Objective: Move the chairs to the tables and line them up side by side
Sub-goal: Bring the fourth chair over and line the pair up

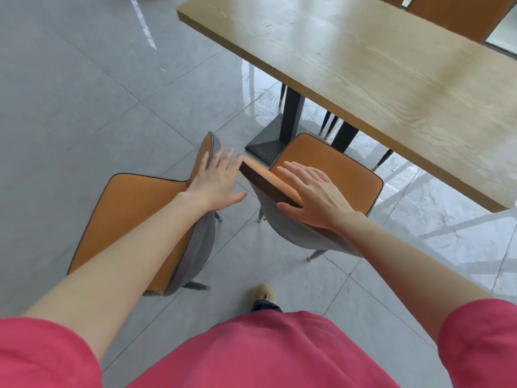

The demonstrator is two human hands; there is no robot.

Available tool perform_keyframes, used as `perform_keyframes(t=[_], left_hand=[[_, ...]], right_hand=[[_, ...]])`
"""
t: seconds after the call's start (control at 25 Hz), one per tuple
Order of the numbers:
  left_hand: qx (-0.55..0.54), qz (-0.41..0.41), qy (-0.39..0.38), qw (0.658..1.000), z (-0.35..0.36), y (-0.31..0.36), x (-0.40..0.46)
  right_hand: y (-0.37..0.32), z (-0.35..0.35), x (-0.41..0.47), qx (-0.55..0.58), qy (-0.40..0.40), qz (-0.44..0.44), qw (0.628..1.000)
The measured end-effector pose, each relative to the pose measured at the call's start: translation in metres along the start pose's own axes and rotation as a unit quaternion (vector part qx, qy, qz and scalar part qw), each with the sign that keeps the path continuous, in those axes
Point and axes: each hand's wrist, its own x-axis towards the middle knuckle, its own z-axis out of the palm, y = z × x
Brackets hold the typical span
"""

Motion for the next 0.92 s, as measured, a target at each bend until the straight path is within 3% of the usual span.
perform_keyframes(t=[0.28, 0.56, 0.68, 0.92], left_hand=[[-0.157, -0.208, -0.008, 0.966, 0.022, -0.031, -0.045], [-0.306, -0.307, -0.001, 0.901, 0.043, -0.008, -0.051], [-0.299, -0.355, 0.062, 0.884, 0.05, -0.001, -0.049], [-0.272, -0.344, 0.145, 0.887, 0.059, -0.001, -0.047]], right_hand=[[-0.05, 0.017, 0.092, -0.077, -0.069, -0.189, 0.977], [-0.065, 0.029, 0.141, -0.149, -0.096, -0.299, 0.938], [-0.071, 0.029, 0.161, -0.145, -0.117, -0.363, 0.913], [-0.068, 0.024, 0.177, -0.103, -0.139, -0.419, 0.891]])
